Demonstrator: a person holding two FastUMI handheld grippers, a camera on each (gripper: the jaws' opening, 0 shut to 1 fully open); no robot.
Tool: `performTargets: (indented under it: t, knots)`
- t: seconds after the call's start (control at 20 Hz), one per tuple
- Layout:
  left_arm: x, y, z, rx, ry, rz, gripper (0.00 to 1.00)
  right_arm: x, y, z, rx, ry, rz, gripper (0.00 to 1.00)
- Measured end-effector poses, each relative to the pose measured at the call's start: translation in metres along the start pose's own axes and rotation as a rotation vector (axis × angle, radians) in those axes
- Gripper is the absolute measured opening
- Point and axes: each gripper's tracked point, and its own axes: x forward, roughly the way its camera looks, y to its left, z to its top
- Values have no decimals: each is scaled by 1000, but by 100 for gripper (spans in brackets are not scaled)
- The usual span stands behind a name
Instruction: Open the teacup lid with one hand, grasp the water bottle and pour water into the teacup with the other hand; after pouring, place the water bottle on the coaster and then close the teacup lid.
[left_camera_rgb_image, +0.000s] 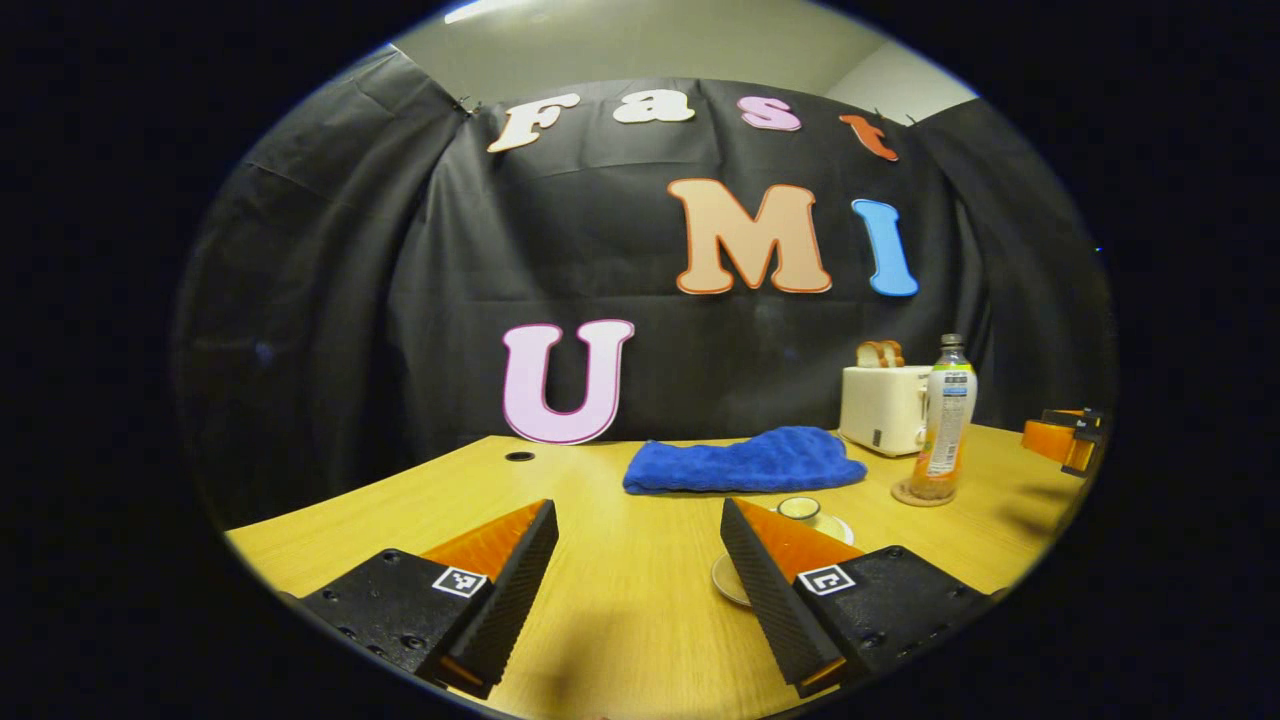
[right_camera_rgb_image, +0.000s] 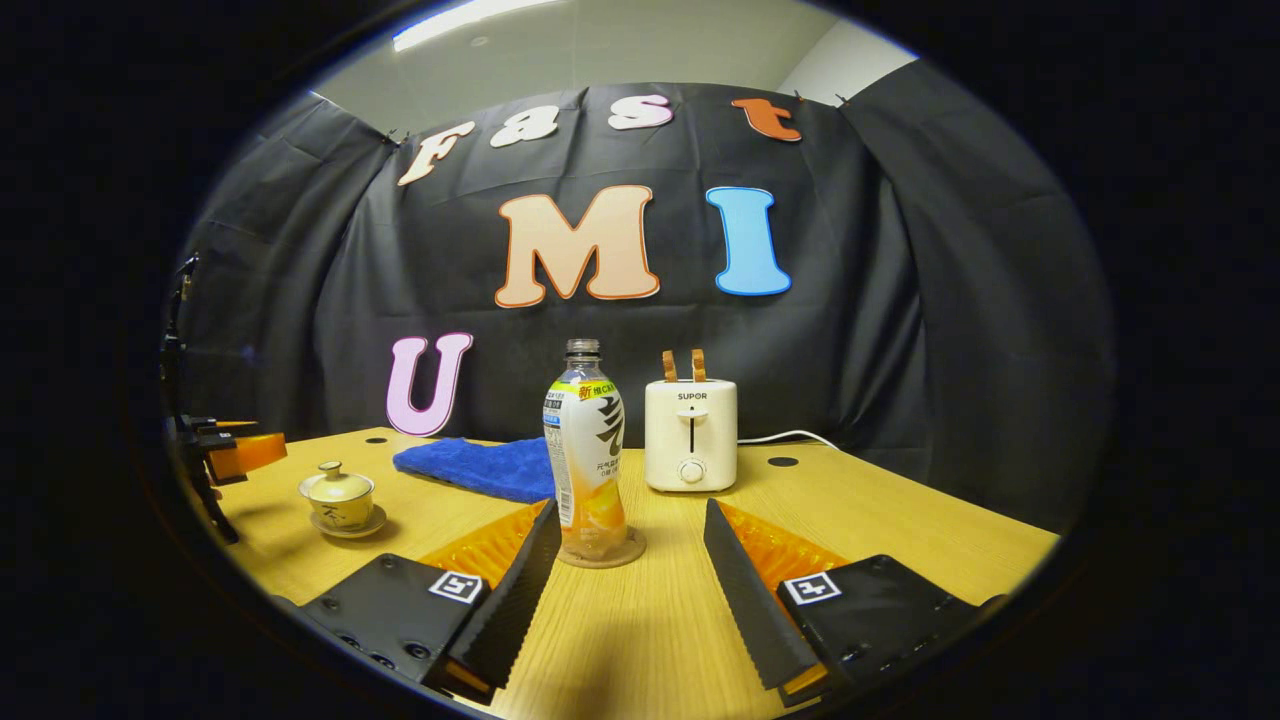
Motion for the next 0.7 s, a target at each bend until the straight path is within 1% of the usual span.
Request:
performTargets:
  t: [0.05,0.1,0.15,0.2,0.3,0.35,0.4,0.5,0.7]
  knots:
    - [0,6,-2,0,4,31,96,0,-2,1,0,0,-9,89]
    - [-1,10,-2,1,6,55,96,0,-2,1,0,-1,-13,89]
    - [-1,12,-1,0,2,69,96,0,-2,1,0,-1,-13,92]
    - [-2,13,-2,2,4,80,96,0,-3,0,0,-1,-16,89]
    - [-3,17,-1,2,2,102,96,0,-4,1,0,-1,-23,89]
    - [-3,21,-3,4,6,118,96,0,-4,1,-1,-1,-25,96]
    - [-3,23,-3,3,4,126,96,0,-4,0,-1,0,-25,92]
    - [-4,21,-2,4,7,125,96,1,-5,0,-1,0,-24,89]
    - [-3,21,-3,4,7,129,96,0,-5,0,-1,0,-24,89]
